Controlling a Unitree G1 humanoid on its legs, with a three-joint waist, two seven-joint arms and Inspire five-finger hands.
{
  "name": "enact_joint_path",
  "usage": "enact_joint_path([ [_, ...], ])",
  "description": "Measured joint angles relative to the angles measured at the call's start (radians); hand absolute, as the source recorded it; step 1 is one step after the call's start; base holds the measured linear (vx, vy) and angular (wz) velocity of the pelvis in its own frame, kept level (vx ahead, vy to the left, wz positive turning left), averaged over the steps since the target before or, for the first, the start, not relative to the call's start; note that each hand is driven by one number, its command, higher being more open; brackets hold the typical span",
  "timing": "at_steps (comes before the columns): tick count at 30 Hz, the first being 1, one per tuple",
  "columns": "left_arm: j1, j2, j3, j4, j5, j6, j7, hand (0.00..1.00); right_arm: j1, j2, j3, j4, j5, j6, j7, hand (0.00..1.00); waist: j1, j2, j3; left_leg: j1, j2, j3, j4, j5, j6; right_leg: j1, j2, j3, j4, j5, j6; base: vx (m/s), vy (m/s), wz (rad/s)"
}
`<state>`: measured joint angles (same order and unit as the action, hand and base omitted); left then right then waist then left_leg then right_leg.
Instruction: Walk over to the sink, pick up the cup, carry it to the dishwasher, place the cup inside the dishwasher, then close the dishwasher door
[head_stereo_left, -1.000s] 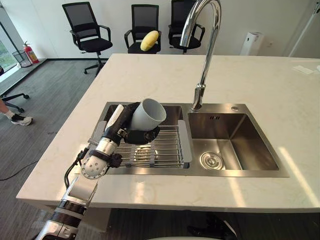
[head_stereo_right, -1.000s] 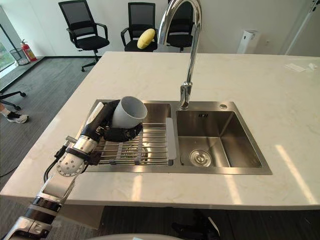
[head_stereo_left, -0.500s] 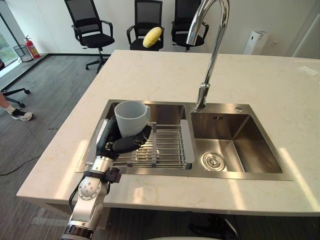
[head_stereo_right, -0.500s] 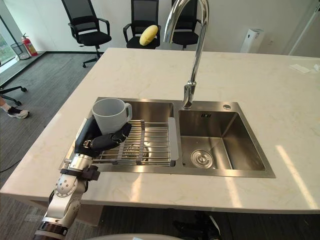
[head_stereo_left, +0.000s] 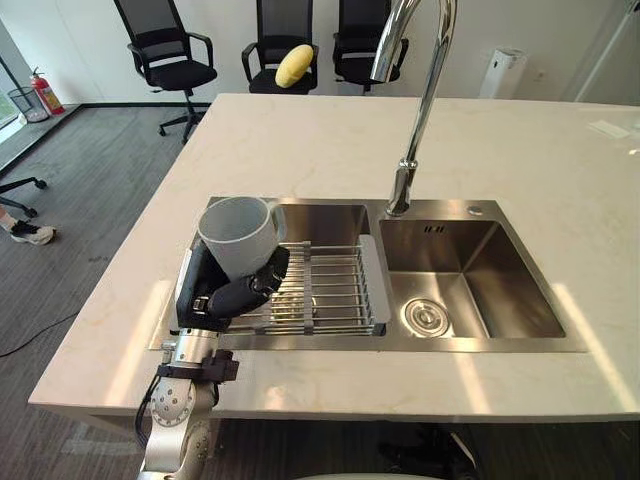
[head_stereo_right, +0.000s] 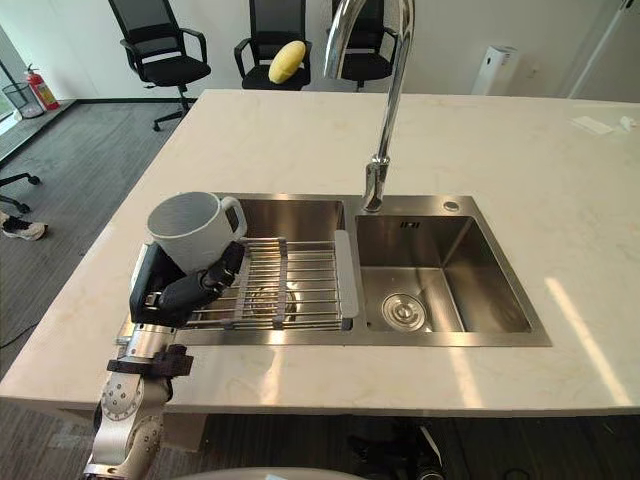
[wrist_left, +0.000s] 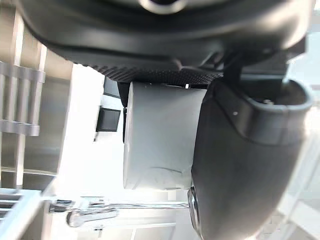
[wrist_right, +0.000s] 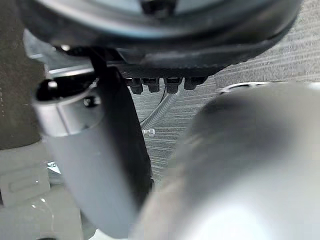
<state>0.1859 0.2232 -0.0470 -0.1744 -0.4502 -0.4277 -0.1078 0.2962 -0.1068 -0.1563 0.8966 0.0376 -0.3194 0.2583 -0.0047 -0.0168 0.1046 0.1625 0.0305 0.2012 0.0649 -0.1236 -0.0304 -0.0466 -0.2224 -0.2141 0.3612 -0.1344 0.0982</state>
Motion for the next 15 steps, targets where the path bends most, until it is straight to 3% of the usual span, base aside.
enact_joint_path([
  [2, -0.001, -0.01, 0.0, -0.015, 0.001, -0.01, 0.015, 0.0, 0.003, 0.001, -0.004, -0.002, 0.001, 0.0, -0.003, 1.0, -0.004, -0.007, 0.0, -0.02, -0.014, -0.005, 0.037, -0.015, 0.015, -0.017, -0.018, 0.005, 0.022, 0.001, 0.0, -0.05, 0.093, 0.06],
  [3, -0.006, -0.01, 0.005, -0.021, 0.003, -0.025, 0.027, 0.0, -0.002, 0.001, -0.004, -0.002, 0.003, 0.0, -0.008, 1.0, 0.007, 0.001, -0.009, -0.052, -0.014, 0.004, 0.057, -0.02, 0.027, -0.023, -0.026, 0.016, 0.029, -0.021, 0.016, -0.05, 0.045, 0.16],
  [4, -0.015, -0.007, 0.021, -0.018, 0.012, -0.034, 0.04, 0.0, -0.01, 0.0, 0.004, -0.001, 0.004, 0.0, -0.009, 1.0, 0.007, -0.014, -0.003, -0.073, -0.039, -0.005, 0.086, -0.021, 0.036, -0.067, -0.058, 0.041, 0.26, -0.102, 0.048, -0.01, -0.003, 0.25],
  [6, -0.004, -0.027, 0.038, -0.018, 0.012, -0.037, 0.068, 0.0, -0.016, -0.014, 0.008, 0.003, 0.013, -0.002, -0.013, 1.0, 0.02, -0.038, -0.008, -0.1, -0.068, -0.02, 0.142, -0.026, 0.046, -0.068, -0.062, 0.067, 0.325, -0.126, 0.052, -0.02, -0.015, 0.16],
  [7, 0.01, -0.036, 0.048, -0.02, 0.009, -0.048, 0.077, 0.0, -0.035, -0.026, 0.008, 0.014, 0.023, -0.01, -0.022, 1.0, 0.042, -0.026, -0.015, -0.138, -0.064, -0.024, 0.178, -0.024, 0.048, -0.056, -0.033, 0.091, 0.243, -0.114, 0.065, -0.08, 0.018, -0.19],
  [9, 0.007, -0.035, 0.061, -0.047, 0.007, -0.063, 0.077, 0.0, -0.083, -0.042, 0.01, 0.017, 0.041, -0.034, -0.028, 1.0, 0.082, 0.008, -0.02, -0.164, -0.034, -0.019, 0.174, -0.018, 0.048, 0.022, 0.013, 0.118, 0.052, -0.127, 0.048, -0.13, -0.057, -0.38],
  [10, -0.004, -0.03, 0.067, -0.062, -0.002, -0.073, 0.076, 0.0, -0.126, -0.044, 0.01, 0.016, 0.043, -0.037, -0.029, 1.0, 0.075, 0.0, 0.01, -0.177, -0.039, -0.02, 0.194, -0.018, 0.049, 0.035, 0.014, 0.121, 0.035, -0.158, 0.027, -0.18, -0.117, -0.17],
  [12, -0.006, -0.041, 0.05, -0.062, -0.003, -0.059, 0.07, 0.0, -0.162, -0.065, 0.011, 0.014, 0.052, -0.038, -0.038, 1.0, 0.075, 0.039, 0.029, -0.203, -0.005, -0.024, 0.242, -0.02, 0.045, 0.054, 0.05, 0.113, -0.018, -0.11, 0.015, -0.25, -0.063, 0.06],
  [14, 0.006, -0.04, 0.037, -0.062, -0.009, -0.059, 0.053, 0.0, -0.179, -0.072, 0.029, 0.014, 0.059, -0.036, -0.042, 1.0, 0.076, 0.07, 0.029, -0.206, 0.035, -0.015, 0.234, -0.02, 0.02, 0.073, 0.093, 0.111, -0.076, -0.07, -0.011, -0.28, -0.047, -0.11],
  [15, 0.007, -0.04, 0.038, -0.062, -0.012, -0.059, 0.05, 0.0, -0.181, -0.07, 0.052, 0.007, 0.059, -0.034, -0.04, 1.0, 0.076, 0.073, 0.029, -0.208, 0.053, -0.009, 0.234, -0.011, 0.014, 0.067, 0.11, 0.12, -0.077, -0.054, -0.022, -0.24, -0.052, -0.25],
])
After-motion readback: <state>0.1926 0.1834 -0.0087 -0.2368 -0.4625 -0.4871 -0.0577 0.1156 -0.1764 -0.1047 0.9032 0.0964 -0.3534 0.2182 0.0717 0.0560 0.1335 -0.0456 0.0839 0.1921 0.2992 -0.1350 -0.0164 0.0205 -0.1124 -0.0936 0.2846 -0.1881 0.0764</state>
